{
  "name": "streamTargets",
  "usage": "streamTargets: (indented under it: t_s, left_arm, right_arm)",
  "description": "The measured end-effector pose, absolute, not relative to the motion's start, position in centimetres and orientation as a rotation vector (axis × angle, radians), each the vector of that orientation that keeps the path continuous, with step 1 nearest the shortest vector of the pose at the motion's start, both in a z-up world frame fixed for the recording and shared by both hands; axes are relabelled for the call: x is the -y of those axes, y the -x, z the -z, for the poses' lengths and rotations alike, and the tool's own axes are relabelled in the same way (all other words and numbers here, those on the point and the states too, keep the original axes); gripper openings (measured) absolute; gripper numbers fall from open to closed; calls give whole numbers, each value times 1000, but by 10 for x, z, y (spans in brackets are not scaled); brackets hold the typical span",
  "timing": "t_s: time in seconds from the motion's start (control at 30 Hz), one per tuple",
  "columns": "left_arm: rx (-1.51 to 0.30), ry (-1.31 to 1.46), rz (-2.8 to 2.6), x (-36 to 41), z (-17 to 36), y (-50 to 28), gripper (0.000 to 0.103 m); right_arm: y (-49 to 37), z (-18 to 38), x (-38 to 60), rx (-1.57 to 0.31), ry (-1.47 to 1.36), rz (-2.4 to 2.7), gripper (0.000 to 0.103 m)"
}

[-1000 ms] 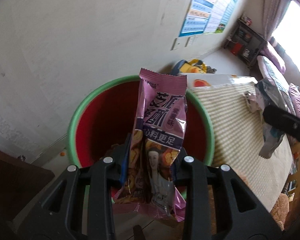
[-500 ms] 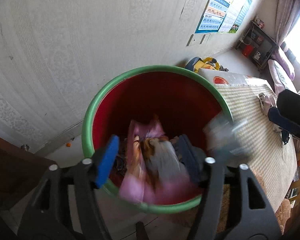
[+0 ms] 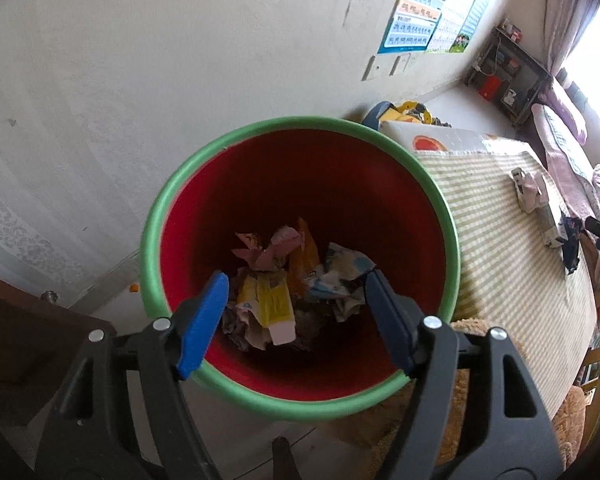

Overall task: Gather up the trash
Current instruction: 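Grasp the dark blue Oreo wrapper with right tool while left tool returns to table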

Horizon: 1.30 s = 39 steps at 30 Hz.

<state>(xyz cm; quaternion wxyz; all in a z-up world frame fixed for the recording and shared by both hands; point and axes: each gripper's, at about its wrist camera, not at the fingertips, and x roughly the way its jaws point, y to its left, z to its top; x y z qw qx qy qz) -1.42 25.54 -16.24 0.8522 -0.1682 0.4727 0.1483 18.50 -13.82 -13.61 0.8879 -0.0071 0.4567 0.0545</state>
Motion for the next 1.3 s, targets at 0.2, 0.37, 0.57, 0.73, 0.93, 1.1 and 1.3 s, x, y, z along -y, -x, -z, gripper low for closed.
streamTargets:
  t_s: [0.2, 0.37, 0.57, 0.73, 0.93, 1.1, 1.3]
  left_arm:
    - [-1011, 294, -275, -229, 156, 3, 69]
    - [-1031, 236, -247, -205, 152, -5, 69]
    - [-1036, 166, -200, -171, 144, -15, 69]
    - [-1040, 165, -104, -129, 138, -36, 69]
    - [-1017, 113, 70, -44, 131, -85, 69]
    - [-1001, 122, 152, 24, 130, -146, 69]
    - [-1046, 97, 86, 80, 149, -211, 69]
  right_arm:
    - [-232, 177, 192, -1050, 120, -9, 79]
    - [-244, 212, 188, -1119, 207, -71, 75]
    - [-234, 207, 202, -1114, 64, -139, 28]
    - [-182, 183, 217, -1064, -83, -185, 26]
    - [-98, 187, 241, -1053, -292, -201, 25]
    - [-79, 185, 243, -1019, -312, -212, 25]
    - [-76, 187, 251, -966, -305, -225, 25]
